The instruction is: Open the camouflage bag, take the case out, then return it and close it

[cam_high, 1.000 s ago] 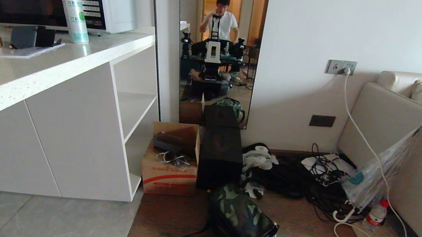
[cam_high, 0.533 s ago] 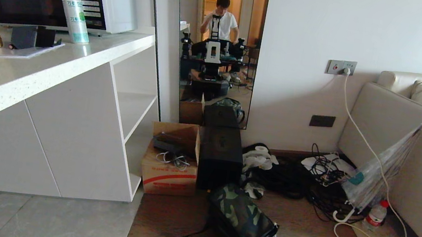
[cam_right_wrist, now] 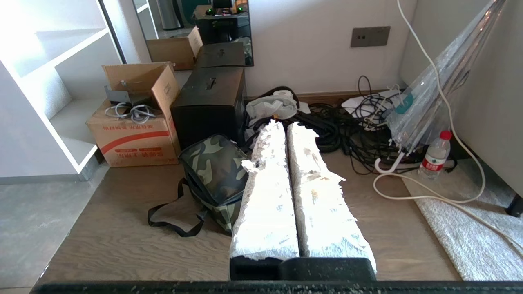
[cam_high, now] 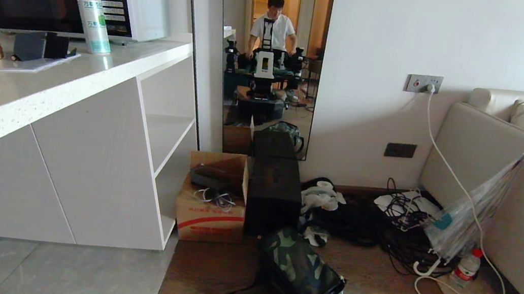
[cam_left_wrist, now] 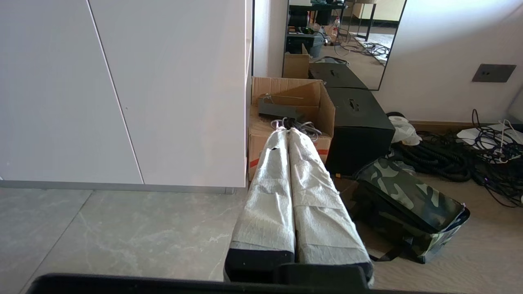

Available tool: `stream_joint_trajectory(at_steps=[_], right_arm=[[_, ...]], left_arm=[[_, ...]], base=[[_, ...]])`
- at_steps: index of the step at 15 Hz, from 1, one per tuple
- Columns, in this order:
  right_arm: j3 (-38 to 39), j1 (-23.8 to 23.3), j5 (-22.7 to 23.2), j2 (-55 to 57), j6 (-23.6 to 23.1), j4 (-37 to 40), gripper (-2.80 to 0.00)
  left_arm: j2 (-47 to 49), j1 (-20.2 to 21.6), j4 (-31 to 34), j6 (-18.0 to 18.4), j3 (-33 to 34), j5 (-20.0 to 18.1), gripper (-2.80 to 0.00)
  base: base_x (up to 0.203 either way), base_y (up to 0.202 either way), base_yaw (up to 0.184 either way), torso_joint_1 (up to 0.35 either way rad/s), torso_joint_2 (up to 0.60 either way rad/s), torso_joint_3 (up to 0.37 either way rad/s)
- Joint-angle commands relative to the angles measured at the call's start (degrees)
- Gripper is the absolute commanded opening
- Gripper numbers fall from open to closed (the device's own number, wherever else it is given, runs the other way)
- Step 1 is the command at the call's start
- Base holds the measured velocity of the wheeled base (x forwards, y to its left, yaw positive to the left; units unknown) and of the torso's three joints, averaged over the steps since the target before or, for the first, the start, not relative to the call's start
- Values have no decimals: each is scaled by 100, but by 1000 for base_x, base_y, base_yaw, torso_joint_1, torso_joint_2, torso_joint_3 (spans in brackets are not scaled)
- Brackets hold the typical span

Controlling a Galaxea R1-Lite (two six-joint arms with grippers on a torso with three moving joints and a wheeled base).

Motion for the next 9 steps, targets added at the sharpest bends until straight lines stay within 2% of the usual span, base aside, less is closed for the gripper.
stream_joint_trajectory(at_steps=[1, 9], right_arm=[[0, 1, 5, 9, -2, -2, -280], [0, -2, 14, 9, -46, 7, -280]], left_arm=[[0, 5, -2, -4, 0, 5, -280], [0, 4, -3, -4, 0, 5, -280]], base=[[0, 0, 0, 0, 0, 0], [0, 0, 0, 0, 0, 0]])
